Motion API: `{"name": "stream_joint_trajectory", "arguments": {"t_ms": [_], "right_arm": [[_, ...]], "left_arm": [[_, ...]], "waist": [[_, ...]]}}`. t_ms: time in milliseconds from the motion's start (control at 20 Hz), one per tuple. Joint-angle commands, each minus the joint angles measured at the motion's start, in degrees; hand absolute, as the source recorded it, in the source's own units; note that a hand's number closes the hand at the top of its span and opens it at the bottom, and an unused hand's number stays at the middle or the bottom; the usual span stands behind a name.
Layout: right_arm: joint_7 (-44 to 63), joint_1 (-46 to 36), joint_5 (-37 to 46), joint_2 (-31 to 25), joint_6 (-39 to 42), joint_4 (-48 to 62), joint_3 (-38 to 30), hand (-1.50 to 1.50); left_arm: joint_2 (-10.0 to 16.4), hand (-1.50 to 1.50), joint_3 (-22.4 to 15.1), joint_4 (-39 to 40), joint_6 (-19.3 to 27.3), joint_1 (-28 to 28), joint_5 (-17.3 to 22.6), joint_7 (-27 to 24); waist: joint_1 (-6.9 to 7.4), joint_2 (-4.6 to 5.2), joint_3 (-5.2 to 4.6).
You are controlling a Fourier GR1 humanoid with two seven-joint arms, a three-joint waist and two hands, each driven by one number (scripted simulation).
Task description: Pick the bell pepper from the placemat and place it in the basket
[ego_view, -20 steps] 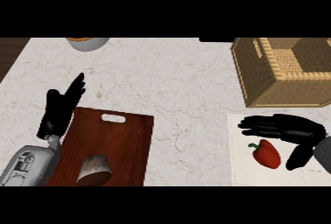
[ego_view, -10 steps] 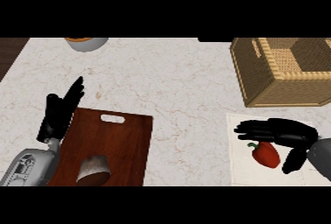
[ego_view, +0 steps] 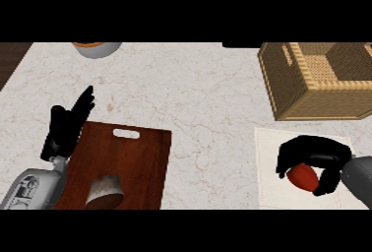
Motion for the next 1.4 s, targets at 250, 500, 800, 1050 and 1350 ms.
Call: {"name": "stream_joint_trajectory", "arguments": {"t_ms": [250,500,800,1050,1350], "right_arm": [[-10.4,1.4,2.4,2.8,-8.5,-0.4,-2.0,1.50],[26.2,-6.0,3.9,10.7,-7.1,5.7,-6.7,1.50],[56.0,-14.1,7.7,14.8,-9.7,12.0,-10.2,1.50],[78.1,-19.4,5.2,28.4,-12.6,9.7,-14.4,1.50],[91.3,-30.4,3.6,37.6,-20.7,4.5,-21.2,1.50]], "left_arm": [[0.8,0.00,1.9,3.0,-1.4,-1.8,-0.5,-0.7],[-0.1,0.00,0.9,1.7,-1.8,-1.1,-0.4,-0.5],[-1.3,0.00,-0.7,1.5,-1.6,-1.7,-1.2,-0.2],[-1.7,0.00,-0.5,1.9,-0.6,-1.3,-1.7,-0.2],[-1.0,0.00,0.4,2.2,-0.9,-2.1,-1.7,0.5]], "waist": [[-0.38,0.17,0.23],[1.06,0.04,0.01],[3.17,-0.26,-0.48],[2.31,-0.31,-0.01],[0.86,-0.12,0.15]]}}
